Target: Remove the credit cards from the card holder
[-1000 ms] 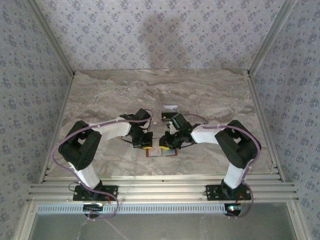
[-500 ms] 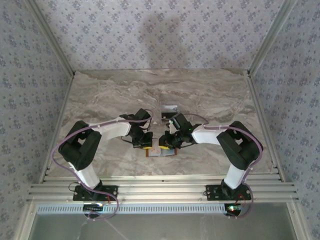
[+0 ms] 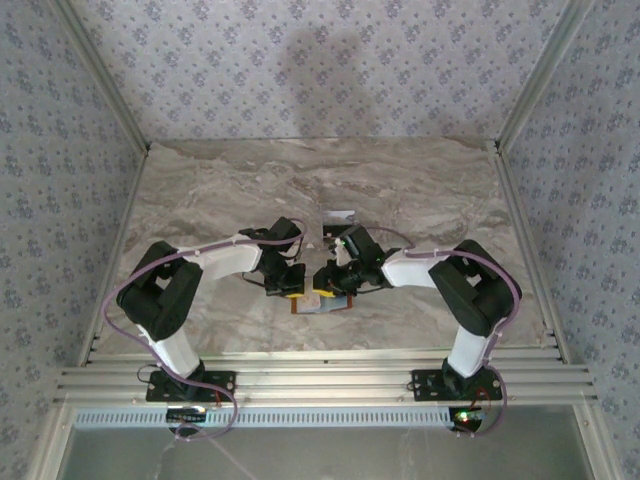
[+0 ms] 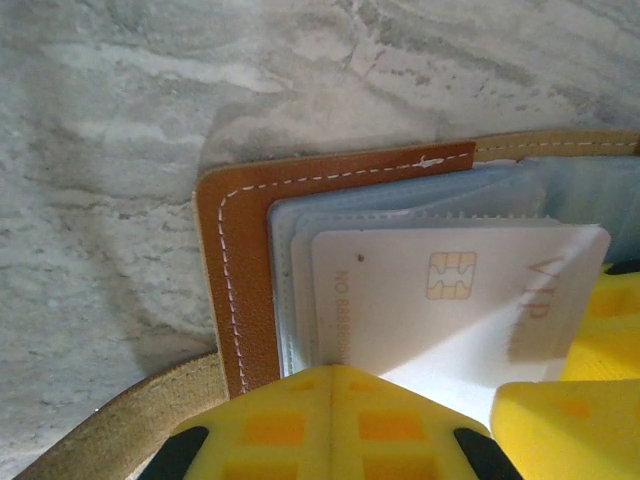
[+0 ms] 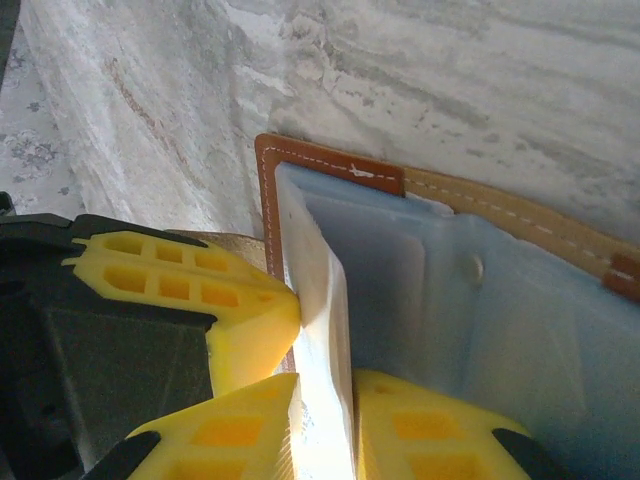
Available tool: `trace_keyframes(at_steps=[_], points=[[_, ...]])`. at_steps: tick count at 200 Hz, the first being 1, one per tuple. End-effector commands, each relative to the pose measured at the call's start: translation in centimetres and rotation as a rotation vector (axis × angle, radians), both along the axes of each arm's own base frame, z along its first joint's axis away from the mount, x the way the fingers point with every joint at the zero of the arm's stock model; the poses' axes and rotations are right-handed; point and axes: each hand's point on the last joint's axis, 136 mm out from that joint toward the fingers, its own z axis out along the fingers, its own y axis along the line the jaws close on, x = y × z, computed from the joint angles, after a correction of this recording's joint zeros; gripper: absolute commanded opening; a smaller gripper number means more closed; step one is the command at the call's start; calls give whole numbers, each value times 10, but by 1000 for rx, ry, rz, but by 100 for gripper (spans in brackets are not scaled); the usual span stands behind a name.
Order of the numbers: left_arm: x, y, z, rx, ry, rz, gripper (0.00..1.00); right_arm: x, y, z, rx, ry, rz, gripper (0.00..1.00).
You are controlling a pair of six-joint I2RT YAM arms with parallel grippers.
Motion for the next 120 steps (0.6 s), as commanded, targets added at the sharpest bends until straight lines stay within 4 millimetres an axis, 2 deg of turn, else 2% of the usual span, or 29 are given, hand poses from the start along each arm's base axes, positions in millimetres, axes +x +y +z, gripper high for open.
trace_keyframes(at_steps=[1, 120], points=[[-9, 10, -6, 56, 34, 4, 6, -3, 11, 7, 79, 6, 21, 21], [-11, 16, -4, 75, 27, 11, 12, 5, -9, 16, 191, -23, -77, 19]])
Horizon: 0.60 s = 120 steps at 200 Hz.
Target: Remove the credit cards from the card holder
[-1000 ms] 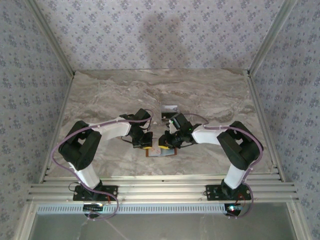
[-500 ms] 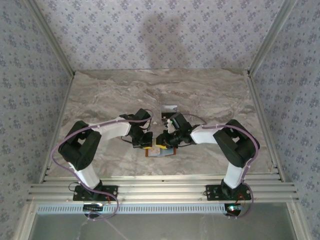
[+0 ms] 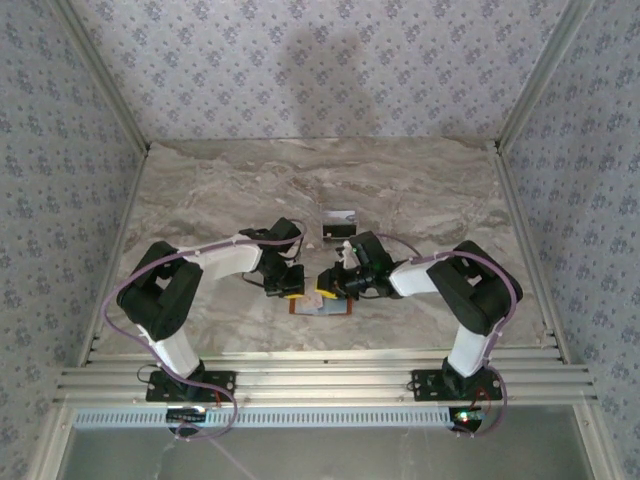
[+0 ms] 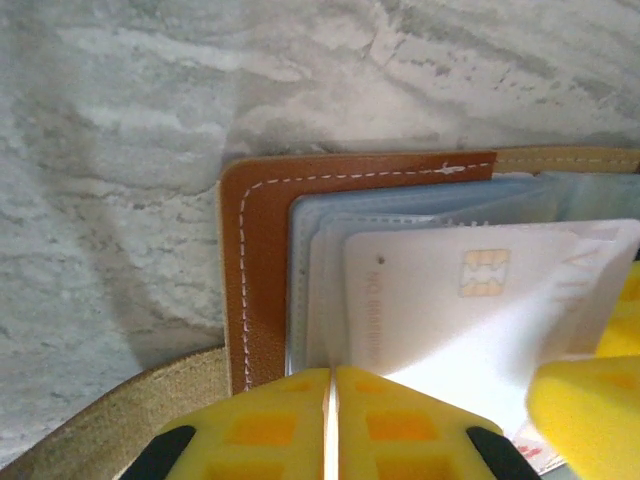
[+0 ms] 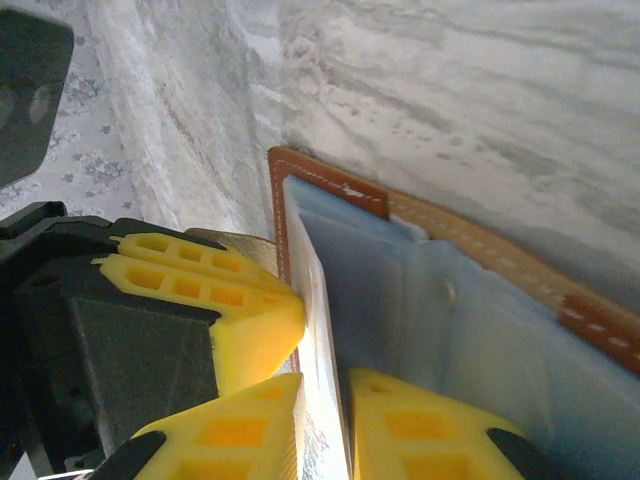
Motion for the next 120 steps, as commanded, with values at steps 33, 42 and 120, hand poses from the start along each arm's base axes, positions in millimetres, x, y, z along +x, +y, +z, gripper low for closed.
trace_keyframes(at_steps=[33, 42, 120], points=[[-9, 13, -3, 60, 26, 9, 12, 2, -4, 15, 55, -14, -13, 19], [-9, 13, -3, 60, 27, 9, 12, 1, -5, 14, 50, -12, -12, 18], [-8, 11, -3, 59, 33, 6, 9, -3, -19, -2, -82, 7, -14, 8]])
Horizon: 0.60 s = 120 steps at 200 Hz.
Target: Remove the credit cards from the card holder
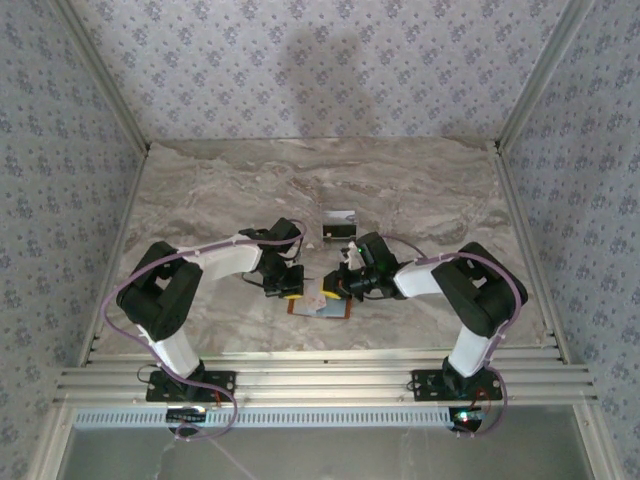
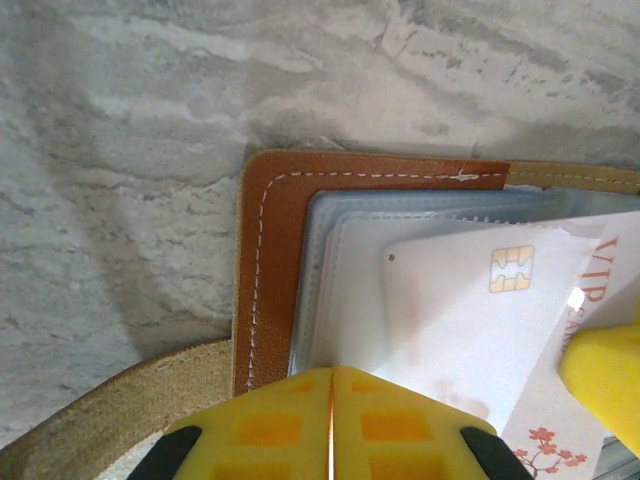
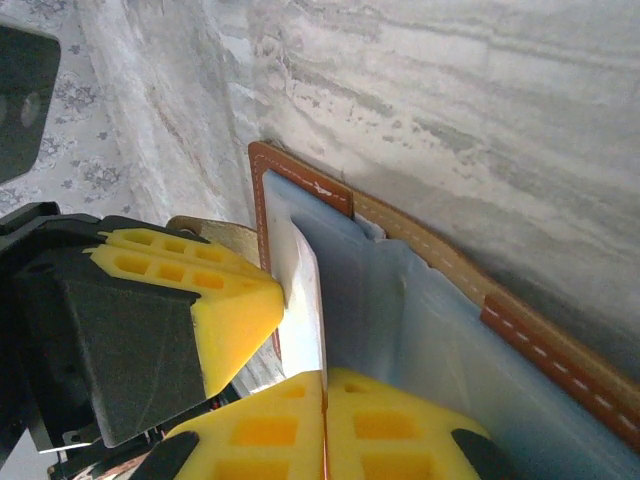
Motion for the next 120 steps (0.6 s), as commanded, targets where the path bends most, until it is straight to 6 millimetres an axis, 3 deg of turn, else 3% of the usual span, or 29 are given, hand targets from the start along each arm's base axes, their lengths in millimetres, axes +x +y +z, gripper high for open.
trace_keyframes(at_steps=[1, 76, 120], points=[[-7, 9, -3, 52, 27, 5, 9, 0, -9, -1, -63, -9, -7, 8], [-8, 9, -4, 44, 30, 17, 8, -3, -33, 6, -202, -31, -21, 8], [-11, 7, -3, 28, 34, 24, 9, -4, -44, 22, -260, -71, 6, 8]])
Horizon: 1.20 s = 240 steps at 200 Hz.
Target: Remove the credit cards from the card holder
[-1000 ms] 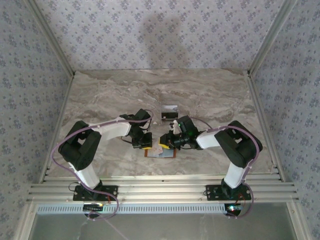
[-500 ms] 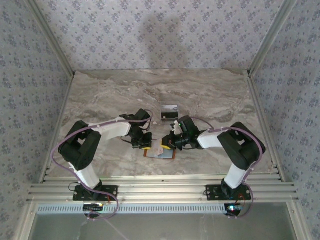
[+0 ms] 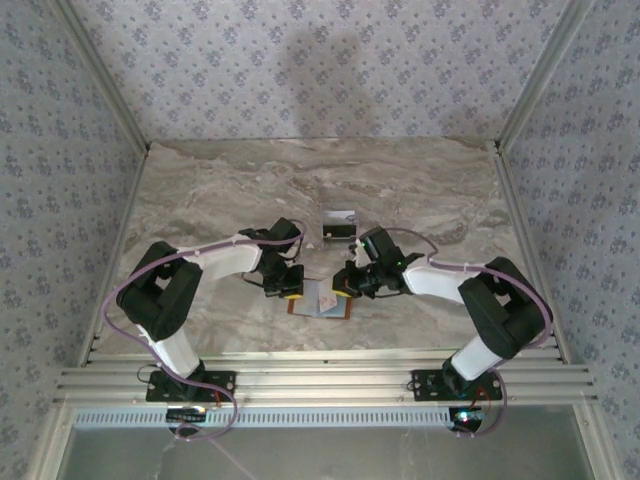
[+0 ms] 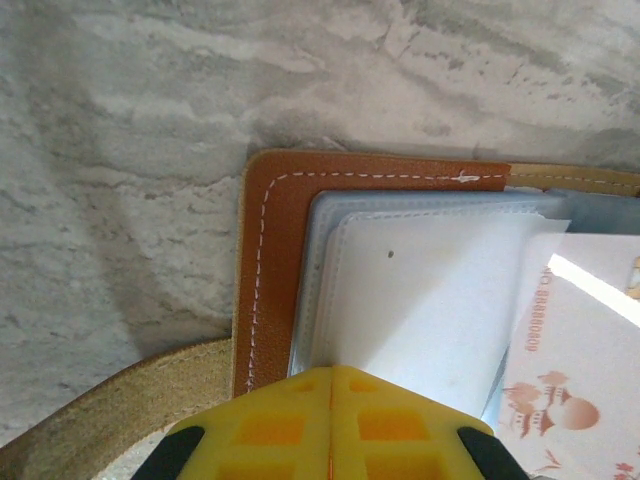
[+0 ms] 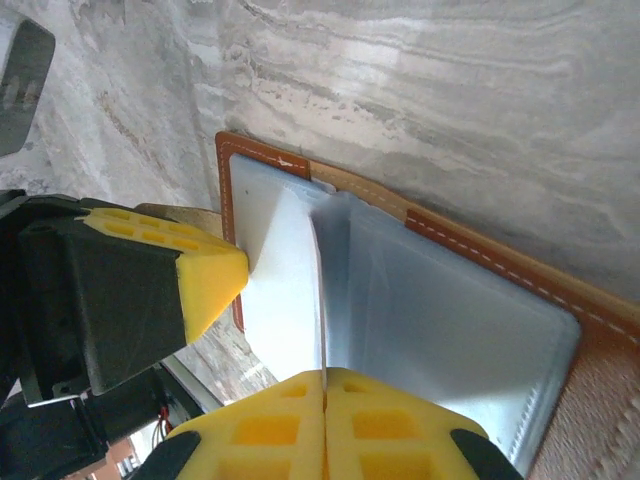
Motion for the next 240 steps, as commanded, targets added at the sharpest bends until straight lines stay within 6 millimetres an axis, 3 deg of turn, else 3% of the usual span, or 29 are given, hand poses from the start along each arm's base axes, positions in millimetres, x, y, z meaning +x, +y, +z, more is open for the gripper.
trace_keyframes(at_steps=[1, 39, 75, 127, 133, 183, 240], points=[[-11, 7, -3, 29, 30, 12, 8, -1, -14, 7, -83, -21, 20, 8], [-14, 4, -2, 9, 31, 16, 8, 1, -21, 28, -122, -86, 110, 5], [-16, 2, -1, 5, 26, 18, 9, -1, -27, 54, -199, -255, 381, 1], [-15, 0, -2, -1, 23, 20, 9, -16, -61, 64, -355, -400, 830, 3], [-15, -1, -3, -1, 24, 19, 9, -11, -59, 73, -357, -457, 878, 2], [-16, -3, -1, -5, 25, 14, 9, 11, -70, 82, -457, -701, 1160, 0], [-18, -4, -2, 1, 29, 13, 9, 41, -69, 94, -521, -796, 1383, 0]])
